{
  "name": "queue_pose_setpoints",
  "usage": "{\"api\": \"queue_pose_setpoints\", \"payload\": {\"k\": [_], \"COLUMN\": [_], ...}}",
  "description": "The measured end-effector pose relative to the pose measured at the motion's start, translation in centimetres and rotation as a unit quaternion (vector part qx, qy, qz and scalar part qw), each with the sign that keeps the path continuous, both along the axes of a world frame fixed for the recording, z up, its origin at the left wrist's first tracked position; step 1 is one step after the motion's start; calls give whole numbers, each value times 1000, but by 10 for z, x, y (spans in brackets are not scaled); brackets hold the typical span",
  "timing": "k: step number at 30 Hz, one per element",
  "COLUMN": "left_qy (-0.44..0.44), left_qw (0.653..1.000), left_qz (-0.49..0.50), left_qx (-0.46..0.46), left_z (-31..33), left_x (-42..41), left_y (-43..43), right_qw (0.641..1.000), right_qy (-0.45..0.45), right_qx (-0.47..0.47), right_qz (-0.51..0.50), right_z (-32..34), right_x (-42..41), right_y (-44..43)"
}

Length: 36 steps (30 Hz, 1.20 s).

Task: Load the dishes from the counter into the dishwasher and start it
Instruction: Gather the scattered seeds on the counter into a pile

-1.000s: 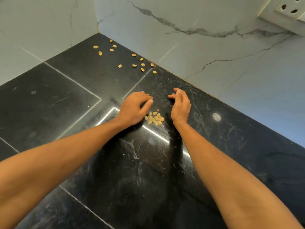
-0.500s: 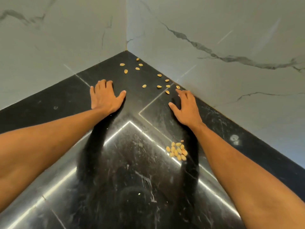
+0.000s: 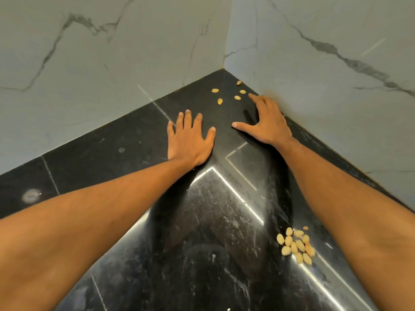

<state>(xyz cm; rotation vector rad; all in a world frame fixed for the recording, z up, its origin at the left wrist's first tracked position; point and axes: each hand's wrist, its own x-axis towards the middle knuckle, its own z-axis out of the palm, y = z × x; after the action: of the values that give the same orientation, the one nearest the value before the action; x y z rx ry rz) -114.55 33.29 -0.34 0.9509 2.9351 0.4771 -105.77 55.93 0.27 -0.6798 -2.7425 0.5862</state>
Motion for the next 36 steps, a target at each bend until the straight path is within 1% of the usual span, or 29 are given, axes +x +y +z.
{"api": "queue_pose_setpoints", "payload": {"k": [8, 14, 17, 20, 24, 28, 33, 36], "left_qy": [-1, 2, 3, 1, 1, 5, 2, -6], "left_qw": [1000, 999, 999, 999, 999, 999, 999, 999], "left_qz": [0, -1, -2, -5, -7, -3, -5, -5], "left_qx": [-20, -34, -33, -35, -42, -45, -44, -42], "left_z": [-1, -1, 0, 0, 0, 0, -1, -1], "left_x": [-1, -2, -1, 0, 0, -2, -2, 0], "left_y": [0, 1, 2, 1, 2, 2, 2, 1], "right_qw": [1000, 1000, 1000, 998, 988, 984, 989, 990], "right_qy": [9, -9, -19, -28, -30, -7, 54, 71], "right_qx": [-2, -22, -11, 20, 67, 70, 51, 41], "right_qz": [2, 10, 22, 52, 137, 165, 128, 117], "right_z": [1, 4, 3, 4, 3, 5, 1, -1], "right_x": [-48, -85, -93, -102, -112, -111, -93, -64], "right_y": [-10, -7, -3, -3, -10, -13, -22, -33]}}
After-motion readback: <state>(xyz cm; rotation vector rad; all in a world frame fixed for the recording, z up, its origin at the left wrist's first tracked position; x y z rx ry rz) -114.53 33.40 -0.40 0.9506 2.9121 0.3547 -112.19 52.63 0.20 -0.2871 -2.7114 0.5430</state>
